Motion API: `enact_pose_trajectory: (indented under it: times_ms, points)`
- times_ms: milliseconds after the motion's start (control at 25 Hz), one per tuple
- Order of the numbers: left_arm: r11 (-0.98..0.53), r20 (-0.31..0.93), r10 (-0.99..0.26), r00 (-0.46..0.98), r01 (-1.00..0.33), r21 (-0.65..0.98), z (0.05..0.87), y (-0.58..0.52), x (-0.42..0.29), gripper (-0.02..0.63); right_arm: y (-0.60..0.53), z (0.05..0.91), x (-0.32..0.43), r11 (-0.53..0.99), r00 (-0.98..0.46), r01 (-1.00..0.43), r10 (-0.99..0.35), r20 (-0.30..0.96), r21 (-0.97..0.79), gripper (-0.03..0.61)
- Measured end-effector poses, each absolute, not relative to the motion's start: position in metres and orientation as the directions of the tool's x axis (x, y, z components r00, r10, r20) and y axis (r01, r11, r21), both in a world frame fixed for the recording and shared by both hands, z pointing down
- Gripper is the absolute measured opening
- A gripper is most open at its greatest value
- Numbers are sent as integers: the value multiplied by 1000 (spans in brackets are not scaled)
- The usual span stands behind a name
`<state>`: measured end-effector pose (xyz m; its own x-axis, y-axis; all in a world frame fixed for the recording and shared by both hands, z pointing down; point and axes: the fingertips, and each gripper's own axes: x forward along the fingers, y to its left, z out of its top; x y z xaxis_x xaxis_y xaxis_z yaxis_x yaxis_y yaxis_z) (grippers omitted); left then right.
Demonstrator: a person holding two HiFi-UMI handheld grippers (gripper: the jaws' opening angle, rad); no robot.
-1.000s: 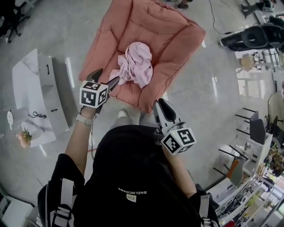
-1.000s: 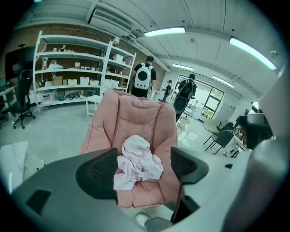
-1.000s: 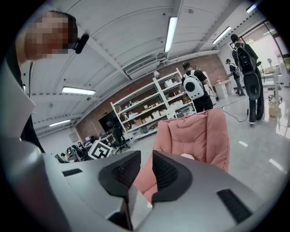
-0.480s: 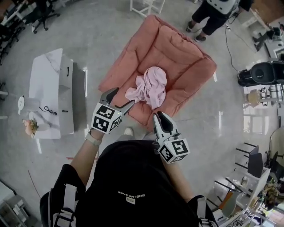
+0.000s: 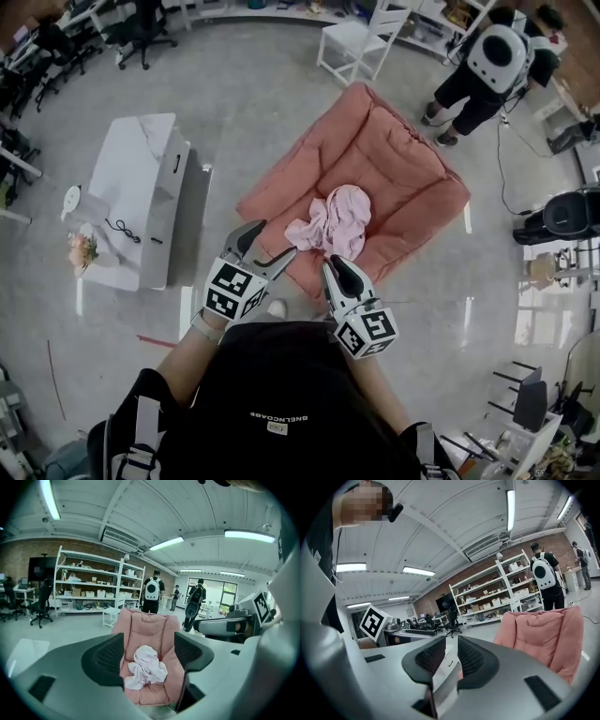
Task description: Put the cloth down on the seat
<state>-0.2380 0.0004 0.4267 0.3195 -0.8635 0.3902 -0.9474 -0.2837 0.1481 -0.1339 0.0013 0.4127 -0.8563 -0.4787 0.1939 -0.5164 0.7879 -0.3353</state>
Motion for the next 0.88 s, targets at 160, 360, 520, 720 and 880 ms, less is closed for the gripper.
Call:
enact_pose_trajectory:
  times_ms: [160,360,520,720,880]
  points:
    - [-270,363,-881,303,-953,141,413,22,-238,319,10,404,-142,802,-869,-494,-458,184,-335,97]
    - [-236,323,-908,267,-963,132,398,50,-234,227,23,392,-146,806,-882,-472,-440,171,-357,97]
    - [-196,284,-933,222,-974,116,386,64,-236,142,31,381,-151,817,-889,-456,-432,149,-352,97]
    - [-167,248,-950,190,-980,111,382,75,-246,46,37,385,-157,817,-890,-455,-432,145,-354,97]
    - [-173,226,-951,211,-969,175,378,85,-257,17,43,381,-168,822,-894,-445,-428,131,-356,97]
